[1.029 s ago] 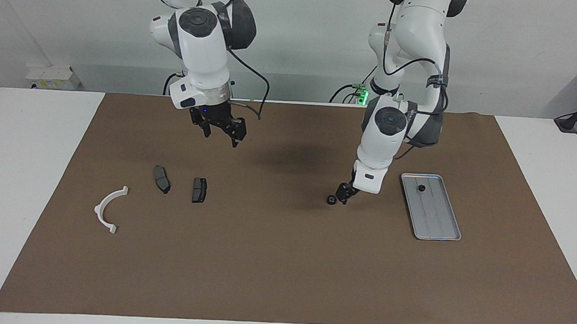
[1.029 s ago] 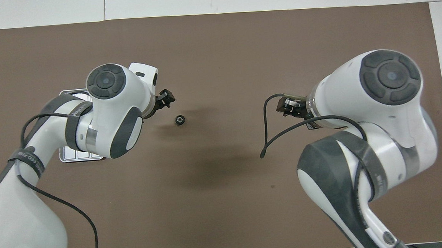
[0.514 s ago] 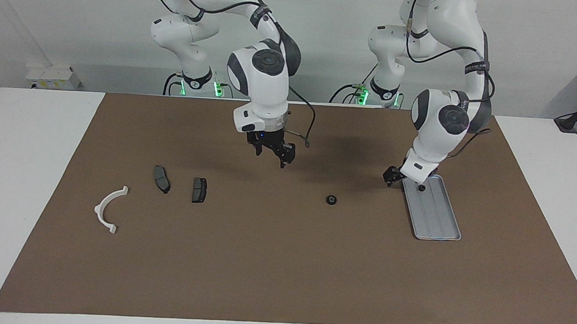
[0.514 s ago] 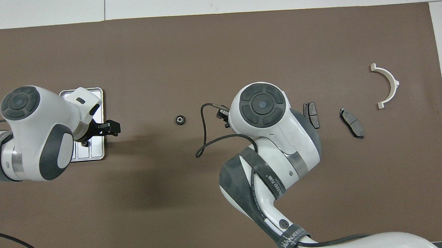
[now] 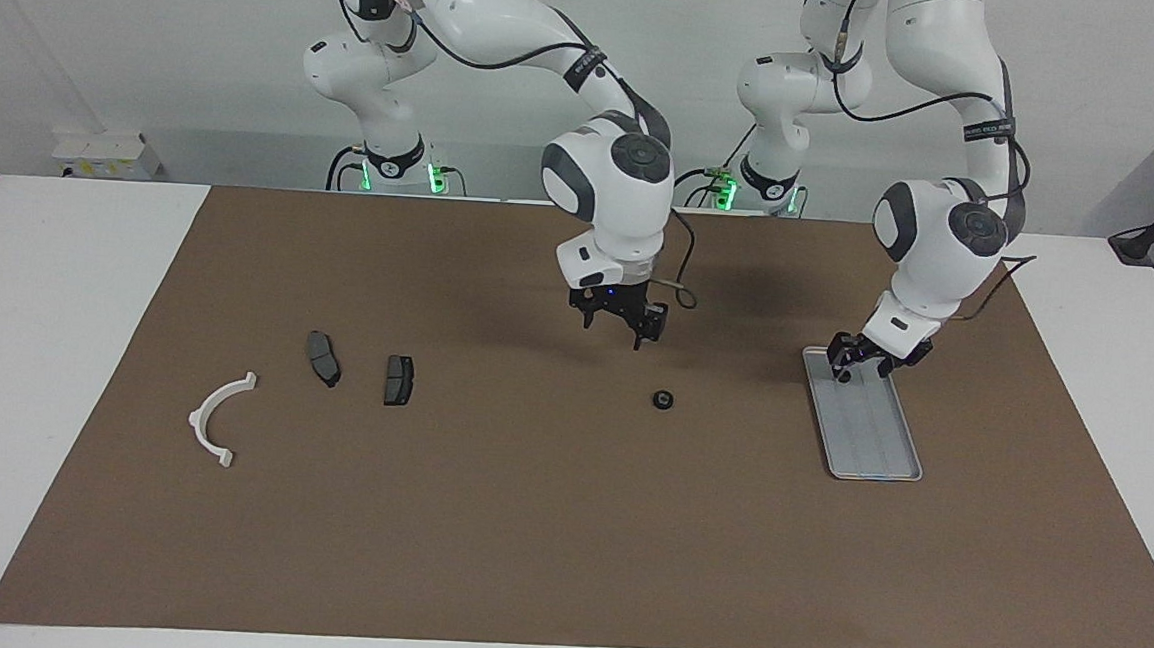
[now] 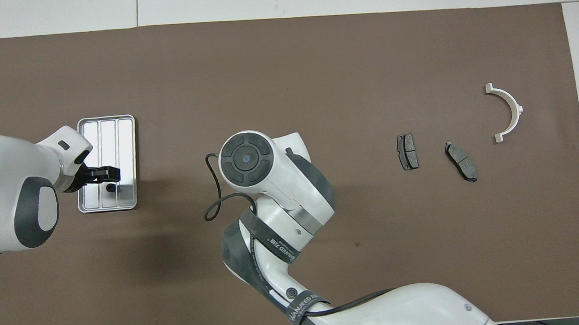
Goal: Place bearing gear from tray to pile
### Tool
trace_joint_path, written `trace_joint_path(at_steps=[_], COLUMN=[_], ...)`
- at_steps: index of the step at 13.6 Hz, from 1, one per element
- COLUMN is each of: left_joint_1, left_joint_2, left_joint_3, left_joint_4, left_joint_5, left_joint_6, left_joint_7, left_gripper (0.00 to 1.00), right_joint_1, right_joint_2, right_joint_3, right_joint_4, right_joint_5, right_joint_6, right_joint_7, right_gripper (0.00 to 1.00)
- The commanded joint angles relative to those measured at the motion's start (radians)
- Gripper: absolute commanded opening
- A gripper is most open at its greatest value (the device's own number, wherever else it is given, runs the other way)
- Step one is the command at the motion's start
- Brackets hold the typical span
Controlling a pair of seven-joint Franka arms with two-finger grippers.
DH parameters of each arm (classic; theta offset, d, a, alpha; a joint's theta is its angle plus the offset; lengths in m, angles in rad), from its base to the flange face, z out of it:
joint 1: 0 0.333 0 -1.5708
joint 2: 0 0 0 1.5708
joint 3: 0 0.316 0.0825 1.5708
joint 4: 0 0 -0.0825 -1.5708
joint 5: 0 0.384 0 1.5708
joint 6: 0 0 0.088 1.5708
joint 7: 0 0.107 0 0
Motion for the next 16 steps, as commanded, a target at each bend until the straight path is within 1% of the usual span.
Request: trace_joint_path(at_steps=[1, 2, 3, 5, 7, 10, 11, 13, 14, 16], left_joint_1=[0.024, 0.024, 0.024, 0.021, 0.013, 0.012, 0.012, 0.012, 0.012, 0.012], left_joint_2=[0.005, 0.008, 0.005, 0.004, 0.005, 0.005, 0.005, 0.004, 0.002, 0.001], left_joint_3=[-0.011, -0.011, -0.011, -0.011, -0.011, -0.011, -0.011, -0.011, -0.011, -0.011], left_joint_4=[-0.017, -0.021, -0.040, -0.066, -0.073, -0.077, -0.078, -0.087, -0.089, -0.095], left_joint_5=[0.008, 0.008, 0.008, 0.008, 0.008, 0.008, 0.008, 0.008, 0.008, 0.008], left_joint_6=[0.038, 0.039, 0.047, 0.080, 0.088, 0.091, 0.091, 0.091, 0.093, 0.093], left_joint_7=[-0.010, -0.013, -0.018, -0.045, -0.076, -0.081, -0.081, -0.082, -0.082, -0.082], left_gripper=[0.70, 0.63, 0.61, 0.58, 0.58, 0.57, 0.54, 0.54, 0.53, 0.53], right_joint_1=[0.000, 0.009, 0.022, 0.024, 0.027, 0.044, 0.044, 0.055, 0.055, 0.055], right_joint_2=[0.118, 0.158, 0.194, 0.234, 0.280, 0.337, 0.357, 0.408, 0.422, 0.431], right_joint_3=[-0.003, -0.003, -0.003, -0.003, -0.005, -0.009, -0.009, -0.012, -0.014, -0.017], right_joint_4=[0.153, 0.216, 0.274, 0.339, 0.397, 0.451, 0.466, 0.517, 0.537, 0.540], right_joint_5=[-0.021, -0.021, -0.021, -0.021, -0.021, -0.024, -0.024, -0.024, -0.024, -0.026], right_joint_6=[-0.049, -0.064, -0.087, -0.109, -0.118, -0.133, -0.133, -0.138, -0.140, -0.140], right_joint_7=[0.031, 0.051, 0.057, 0.057, 0.057, 0.059, 0.059, 0.077, 0.078, 0.078], right_gripper=[0.90, 0.90, 0.90, 0.90, 0.90, 0.90, 0.90, 0.90, 0.90, 0.90])
